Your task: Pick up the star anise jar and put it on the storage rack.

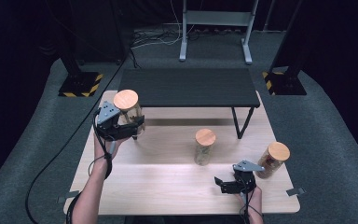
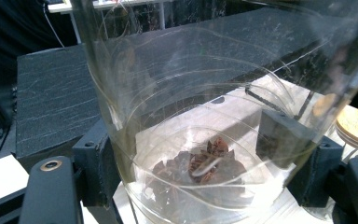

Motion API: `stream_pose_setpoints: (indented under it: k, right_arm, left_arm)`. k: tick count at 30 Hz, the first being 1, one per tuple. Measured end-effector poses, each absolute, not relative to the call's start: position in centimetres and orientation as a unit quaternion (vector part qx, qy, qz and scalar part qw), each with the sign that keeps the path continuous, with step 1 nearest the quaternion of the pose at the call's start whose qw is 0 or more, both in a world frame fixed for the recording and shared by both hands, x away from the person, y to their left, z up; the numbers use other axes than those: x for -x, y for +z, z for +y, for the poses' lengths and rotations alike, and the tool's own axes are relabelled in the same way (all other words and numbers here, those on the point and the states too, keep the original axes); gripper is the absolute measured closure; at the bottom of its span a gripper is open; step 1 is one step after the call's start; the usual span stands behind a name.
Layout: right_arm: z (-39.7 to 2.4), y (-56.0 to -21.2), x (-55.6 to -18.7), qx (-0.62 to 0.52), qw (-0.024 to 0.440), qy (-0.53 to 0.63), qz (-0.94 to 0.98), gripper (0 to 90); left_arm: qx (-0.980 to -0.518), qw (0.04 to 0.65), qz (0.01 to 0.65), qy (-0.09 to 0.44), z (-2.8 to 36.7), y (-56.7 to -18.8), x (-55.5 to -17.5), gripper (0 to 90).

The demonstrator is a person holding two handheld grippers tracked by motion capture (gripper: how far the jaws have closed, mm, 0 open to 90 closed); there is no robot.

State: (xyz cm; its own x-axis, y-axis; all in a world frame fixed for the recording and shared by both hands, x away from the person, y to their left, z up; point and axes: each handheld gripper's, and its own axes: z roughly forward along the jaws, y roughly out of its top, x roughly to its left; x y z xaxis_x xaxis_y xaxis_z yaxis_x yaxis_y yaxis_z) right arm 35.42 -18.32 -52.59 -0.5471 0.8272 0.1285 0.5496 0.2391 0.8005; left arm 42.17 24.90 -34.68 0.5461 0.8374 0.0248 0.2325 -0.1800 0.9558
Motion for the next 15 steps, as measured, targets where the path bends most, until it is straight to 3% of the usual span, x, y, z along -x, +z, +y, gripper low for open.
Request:
stream_pose_setpoints:
  k: [15]
  right_arm:
    - [-18.28, -52.59, -35.42, -0.448, 0.164, 0.423, 0.77, 1.8]
  left_arm:
    - [-0.712, 0.52, 0.375, 0.289, 25.03, -33.92, -42.63, 24.2]
